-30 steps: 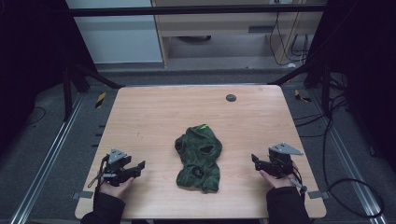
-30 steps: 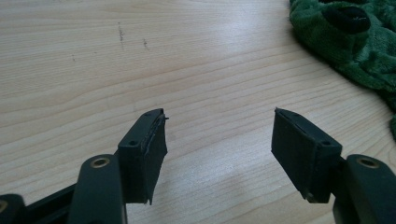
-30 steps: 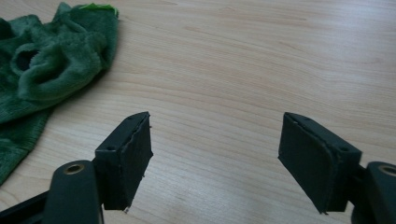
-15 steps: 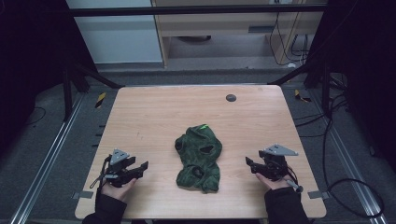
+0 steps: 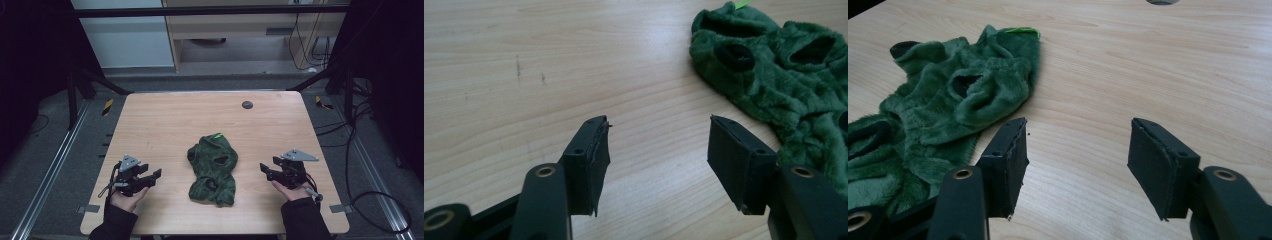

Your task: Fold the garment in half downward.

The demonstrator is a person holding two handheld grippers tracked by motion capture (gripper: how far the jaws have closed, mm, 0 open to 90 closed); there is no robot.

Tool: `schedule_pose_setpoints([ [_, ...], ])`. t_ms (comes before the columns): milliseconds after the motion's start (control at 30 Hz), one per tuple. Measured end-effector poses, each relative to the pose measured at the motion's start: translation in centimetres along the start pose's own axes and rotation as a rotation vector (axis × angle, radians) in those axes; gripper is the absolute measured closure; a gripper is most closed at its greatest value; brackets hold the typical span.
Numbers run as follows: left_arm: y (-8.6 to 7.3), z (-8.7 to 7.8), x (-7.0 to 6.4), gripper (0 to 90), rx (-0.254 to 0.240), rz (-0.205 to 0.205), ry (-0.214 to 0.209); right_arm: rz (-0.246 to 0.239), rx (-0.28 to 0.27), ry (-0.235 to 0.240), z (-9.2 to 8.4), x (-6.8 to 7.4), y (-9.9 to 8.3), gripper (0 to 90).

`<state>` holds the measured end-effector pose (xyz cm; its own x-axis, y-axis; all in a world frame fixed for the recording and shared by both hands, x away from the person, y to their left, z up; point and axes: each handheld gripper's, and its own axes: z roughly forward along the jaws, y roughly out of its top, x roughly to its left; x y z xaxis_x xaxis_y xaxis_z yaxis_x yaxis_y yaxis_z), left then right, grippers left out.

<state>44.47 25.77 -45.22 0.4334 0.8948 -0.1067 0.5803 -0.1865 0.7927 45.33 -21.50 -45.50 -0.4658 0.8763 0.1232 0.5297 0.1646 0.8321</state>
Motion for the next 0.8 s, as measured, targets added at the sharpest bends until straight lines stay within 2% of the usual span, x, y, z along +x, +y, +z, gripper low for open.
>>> schedule_pose_setpoints([
  [433, 2.5, 0.1, -0.6, 45.0, -0.044, 0.014, -0.019, -0.026, -0.013, 0.026, 0.8, 1.1, 2.3, 42.4],
  [800, 4.0, 1.6, -0.9, 46.8, -0.037, 0.02, -0.033, -0.048, 0.002, 0.046, 2.2, 1.7, 3.3, 46.0],
])
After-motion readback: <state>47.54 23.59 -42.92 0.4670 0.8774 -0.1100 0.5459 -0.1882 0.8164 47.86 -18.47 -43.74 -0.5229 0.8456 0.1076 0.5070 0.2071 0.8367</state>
